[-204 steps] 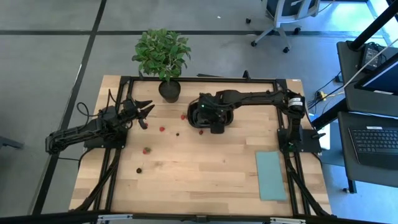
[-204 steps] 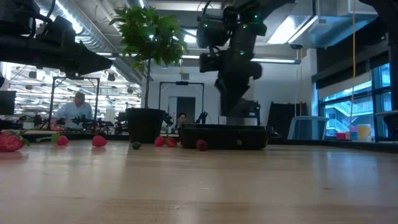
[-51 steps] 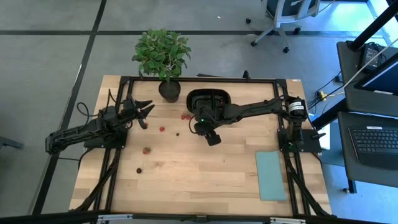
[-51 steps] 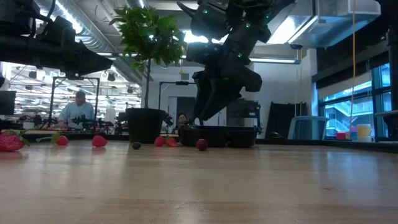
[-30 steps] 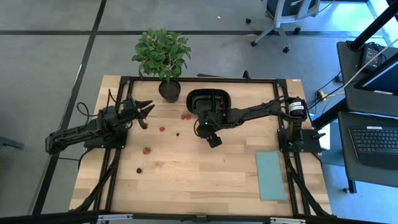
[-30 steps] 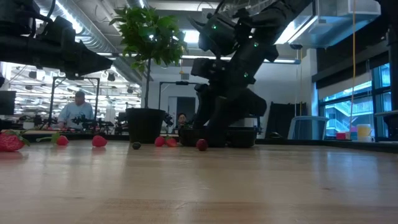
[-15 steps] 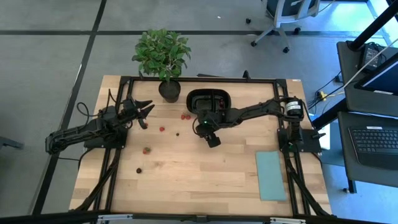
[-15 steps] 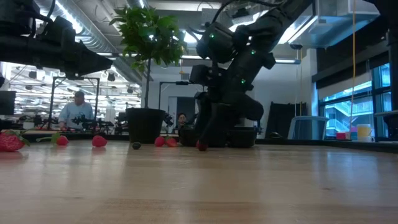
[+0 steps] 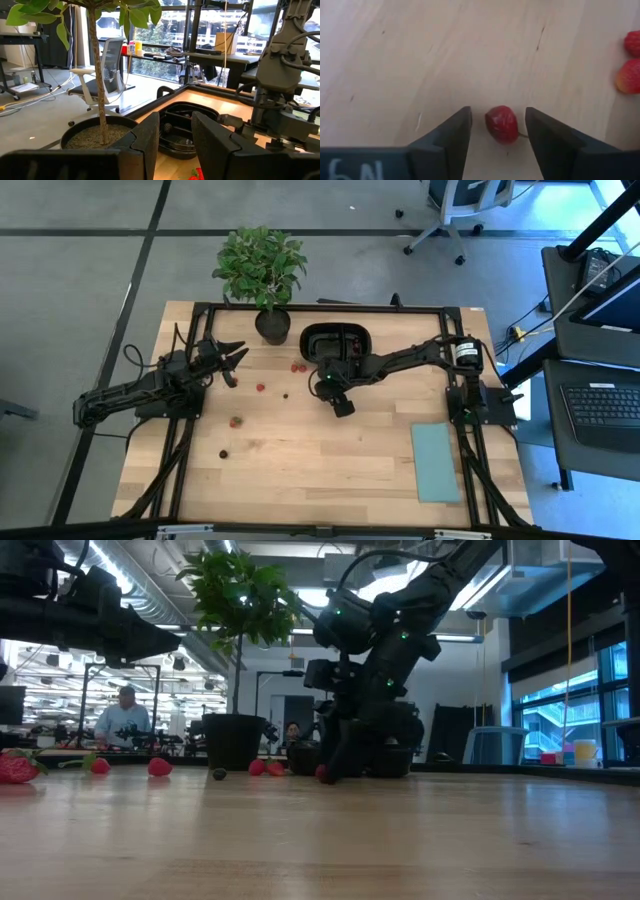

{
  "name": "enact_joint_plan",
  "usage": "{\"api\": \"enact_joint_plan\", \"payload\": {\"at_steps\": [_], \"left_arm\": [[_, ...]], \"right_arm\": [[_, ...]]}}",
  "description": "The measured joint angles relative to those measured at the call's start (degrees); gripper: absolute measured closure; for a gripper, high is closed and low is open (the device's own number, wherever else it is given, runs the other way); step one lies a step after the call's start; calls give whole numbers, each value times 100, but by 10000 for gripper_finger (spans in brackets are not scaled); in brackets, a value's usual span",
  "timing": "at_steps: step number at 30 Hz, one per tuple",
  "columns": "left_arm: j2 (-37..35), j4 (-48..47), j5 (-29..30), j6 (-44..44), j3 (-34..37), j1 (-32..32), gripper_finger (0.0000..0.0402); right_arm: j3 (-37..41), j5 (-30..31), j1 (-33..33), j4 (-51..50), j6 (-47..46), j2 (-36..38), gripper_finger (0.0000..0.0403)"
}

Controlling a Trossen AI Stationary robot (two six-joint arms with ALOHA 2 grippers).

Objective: Pick and placing Produce into tupperware
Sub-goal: Put the red cherry into the black container

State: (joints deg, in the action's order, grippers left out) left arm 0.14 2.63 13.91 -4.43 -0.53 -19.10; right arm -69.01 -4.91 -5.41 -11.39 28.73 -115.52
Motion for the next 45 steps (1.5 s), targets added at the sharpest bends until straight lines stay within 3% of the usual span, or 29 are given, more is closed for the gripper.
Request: {"api": "enact_joint_plan", "payload": {"at_steps": [20, 27, 34, 45], "left_arm": [[0, 0, -2, -7, -1, 1, 292], [0, 0, -7, -9, 1, 0, 292], [22, -2, -7, -4, 1, -1, 292], [22, -2, -7, 0, 0, -1, 292]], "right_arm": [[-47, 64, 0, -319, -10, 65, 336], [-565, 76, -133, -1417, -123, 454, 337], [-887, 65, -775, -2478, -319, 1041, 337], [-887, 48, -2059, -2660, -822, 1003, 336]]}}
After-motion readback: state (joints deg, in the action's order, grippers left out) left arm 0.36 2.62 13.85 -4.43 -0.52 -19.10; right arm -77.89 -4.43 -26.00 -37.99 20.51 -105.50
